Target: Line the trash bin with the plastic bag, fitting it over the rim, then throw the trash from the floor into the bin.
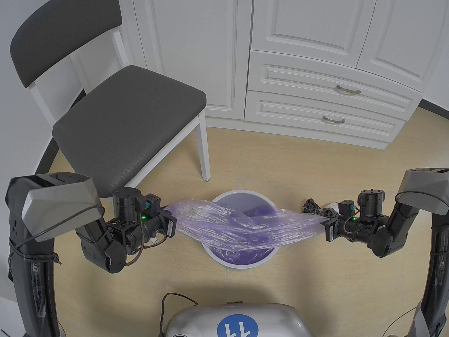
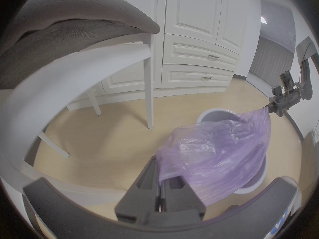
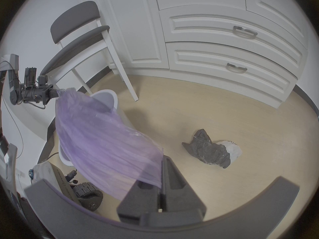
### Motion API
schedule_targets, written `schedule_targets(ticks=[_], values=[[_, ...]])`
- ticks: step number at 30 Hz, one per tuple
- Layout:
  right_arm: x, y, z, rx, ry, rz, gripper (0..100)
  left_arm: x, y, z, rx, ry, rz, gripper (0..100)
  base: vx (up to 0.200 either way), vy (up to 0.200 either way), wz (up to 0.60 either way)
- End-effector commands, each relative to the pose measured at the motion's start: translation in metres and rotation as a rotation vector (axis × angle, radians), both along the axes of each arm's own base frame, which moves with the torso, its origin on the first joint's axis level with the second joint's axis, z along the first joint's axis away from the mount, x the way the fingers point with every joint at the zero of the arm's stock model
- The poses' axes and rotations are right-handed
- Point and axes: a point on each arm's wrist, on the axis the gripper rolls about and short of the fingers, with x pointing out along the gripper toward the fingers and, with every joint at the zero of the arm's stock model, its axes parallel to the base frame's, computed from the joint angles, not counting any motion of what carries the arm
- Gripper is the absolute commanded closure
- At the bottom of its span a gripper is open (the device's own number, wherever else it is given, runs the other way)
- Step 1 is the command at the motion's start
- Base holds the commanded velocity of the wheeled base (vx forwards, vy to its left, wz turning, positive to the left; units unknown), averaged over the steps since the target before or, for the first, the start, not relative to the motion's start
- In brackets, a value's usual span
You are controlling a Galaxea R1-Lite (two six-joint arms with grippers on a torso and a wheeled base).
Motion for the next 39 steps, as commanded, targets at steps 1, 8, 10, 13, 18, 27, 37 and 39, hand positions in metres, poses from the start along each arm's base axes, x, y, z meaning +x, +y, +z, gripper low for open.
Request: schedule_targets(ticks=[1,8,10,13,18,27,37,39], values=[[0.002,0.000,0.003,0.003,-0.010,0.001,100,0.000,-0.013,-0.016,-0.011,0.038,-0.020,100,0.000,0.000,0.00],[-0.003,-0.003,0.006,0.000,-0.008,-0.001,100,0.000,-0.009,-0.014,-0.020,0.035,-0.012,100,0.000,0.000,0.00],[-0.003,-0.003,0.006,0.000,-0.008,-0.001,100,0.000,-0.009,-0.014,-0.020,0.035,-0.012,100,0.000,0.000,0.00],[-0.014,-0.016,0.011,-0.082,0.039,0.013,100,-0.005,0.002,-0.005,-0.014,0.052,0.000,100,0.000,0.000,0.00],[-0.026,-0.023,0.009,-0.163,0.152,0.066,100,-0.016,0.015,-0.003,-0.005,0.131,-0.069,100,0.000,0.000,0.00],[-0.042,-0.022,-0.008,-0.267,0.215,0.171,100,-0.028,0.024,-0.020,0.078,0.193,-0.155,100,0.000,0.000,0.00],[-0.057,-0.021,-0.023,-0.362,0.260,0.278,100,-0.036,0.027,-0.044,0.124,0.257,-0.221,100,0.000,0.000,0.00],[-0.059,-0.020,-0.025,-0.374,0.273,0.298,100,-0.038,0.026,-0.050,0.146,0.266,-0.236,100,0.000,0.000,0.00]])
